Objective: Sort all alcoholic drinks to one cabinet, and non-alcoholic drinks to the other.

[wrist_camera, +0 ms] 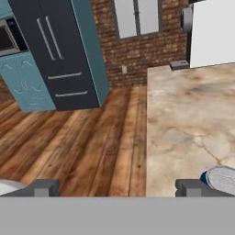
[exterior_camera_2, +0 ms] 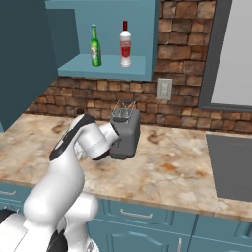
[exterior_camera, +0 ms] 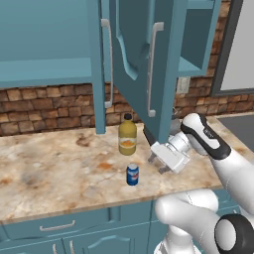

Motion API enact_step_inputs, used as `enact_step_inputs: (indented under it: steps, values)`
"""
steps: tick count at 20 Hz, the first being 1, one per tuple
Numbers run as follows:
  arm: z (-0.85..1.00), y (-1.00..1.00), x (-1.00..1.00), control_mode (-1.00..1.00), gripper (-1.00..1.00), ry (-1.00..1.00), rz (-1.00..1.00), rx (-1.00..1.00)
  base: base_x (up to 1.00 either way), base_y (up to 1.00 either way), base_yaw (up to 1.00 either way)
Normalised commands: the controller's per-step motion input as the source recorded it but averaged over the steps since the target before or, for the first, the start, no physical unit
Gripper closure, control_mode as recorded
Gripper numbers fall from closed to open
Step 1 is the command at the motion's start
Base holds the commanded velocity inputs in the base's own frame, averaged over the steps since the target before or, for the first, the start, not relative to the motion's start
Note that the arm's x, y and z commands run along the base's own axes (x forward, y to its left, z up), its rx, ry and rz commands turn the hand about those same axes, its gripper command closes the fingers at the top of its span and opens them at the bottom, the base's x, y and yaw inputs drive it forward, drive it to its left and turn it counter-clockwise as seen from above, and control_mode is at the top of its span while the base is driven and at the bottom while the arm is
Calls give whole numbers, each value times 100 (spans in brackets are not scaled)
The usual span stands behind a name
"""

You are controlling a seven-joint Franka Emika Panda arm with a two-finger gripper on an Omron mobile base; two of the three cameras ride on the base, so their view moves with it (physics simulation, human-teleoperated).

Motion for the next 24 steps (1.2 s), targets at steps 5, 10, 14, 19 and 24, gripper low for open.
enact_step_inputs:
  steps: [5,10,14,19,24]
  values:
    - [-23,11,11,-100,-100,0,0,0,0,0,0]
    - [-16,14,8,-100,-100,0,0,0,0,0,0]
    - [-4,13,10,-100,-100,0,0,0,0,0,0]
    - [-3,14,9,-100,-100,0,0,0,0,0,0]
    - [-15,15,5,-100,-100,0,0,-1,0,0,0]
